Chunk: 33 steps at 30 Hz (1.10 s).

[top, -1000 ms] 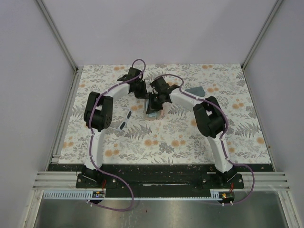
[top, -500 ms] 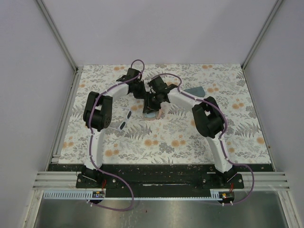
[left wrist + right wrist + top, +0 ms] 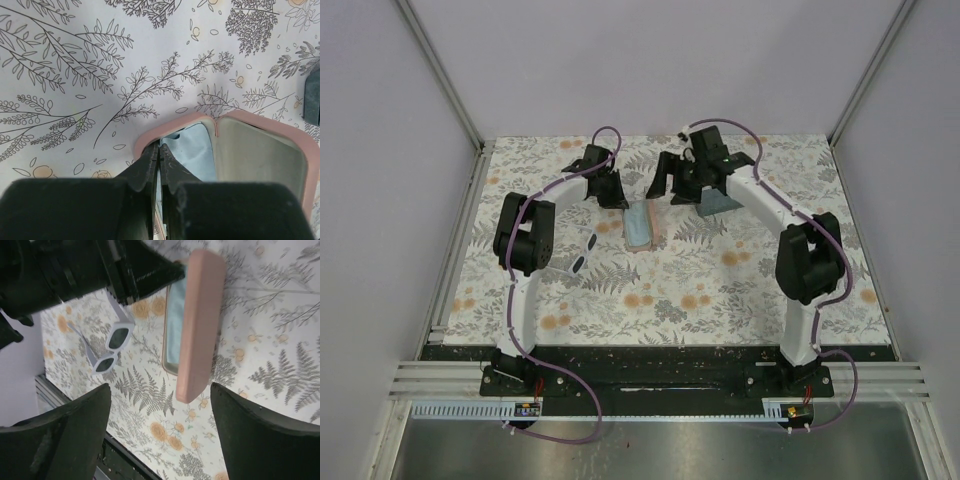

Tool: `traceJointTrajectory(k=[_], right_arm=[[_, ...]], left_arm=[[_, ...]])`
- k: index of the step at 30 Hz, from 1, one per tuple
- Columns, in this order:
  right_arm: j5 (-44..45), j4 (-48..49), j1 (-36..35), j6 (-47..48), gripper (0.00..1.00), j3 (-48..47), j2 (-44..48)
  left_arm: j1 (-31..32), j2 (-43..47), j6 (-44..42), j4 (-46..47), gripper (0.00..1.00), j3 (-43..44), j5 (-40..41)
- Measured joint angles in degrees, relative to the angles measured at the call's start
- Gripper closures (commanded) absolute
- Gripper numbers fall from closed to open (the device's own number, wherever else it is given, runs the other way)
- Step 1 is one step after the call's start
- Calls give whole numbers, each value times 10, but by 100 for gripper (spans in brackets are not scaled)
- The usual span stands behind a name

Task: Organize the sunglasses

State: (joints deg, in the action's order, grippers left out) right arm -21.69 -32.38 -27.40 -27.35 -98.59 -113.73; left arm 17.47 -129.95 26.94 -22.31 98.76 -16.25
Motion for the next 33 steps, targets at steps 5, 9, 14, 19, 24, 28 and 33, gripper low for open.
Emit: traceJointTrajectory(k=[5,9,14,19,24,28,33], right_arm=[[-56,66,74,-6,1,70,29],[-111,142,99,-32,1,151,17],[-185,249,95,-76,2,216,-16],[-226,322,94,-104,13,225,-34],[-249,373,92,-124,29,225,-49],[-249,382,81,-129,41,225,-61],[-249,381,60,-126,52,223,-64]], left_arm=[[0,0,-1,2,88,0,0],[0,0,-2,2,77,0,0],[0,1,-1,12,73,-3,0],[0,9,-2,12,71,-10,11],[-2,16,-2,11,62,-15,22],[-3,24,-4,2,59,-15,28],[-5,42,-8,-11,59,-15,45]])
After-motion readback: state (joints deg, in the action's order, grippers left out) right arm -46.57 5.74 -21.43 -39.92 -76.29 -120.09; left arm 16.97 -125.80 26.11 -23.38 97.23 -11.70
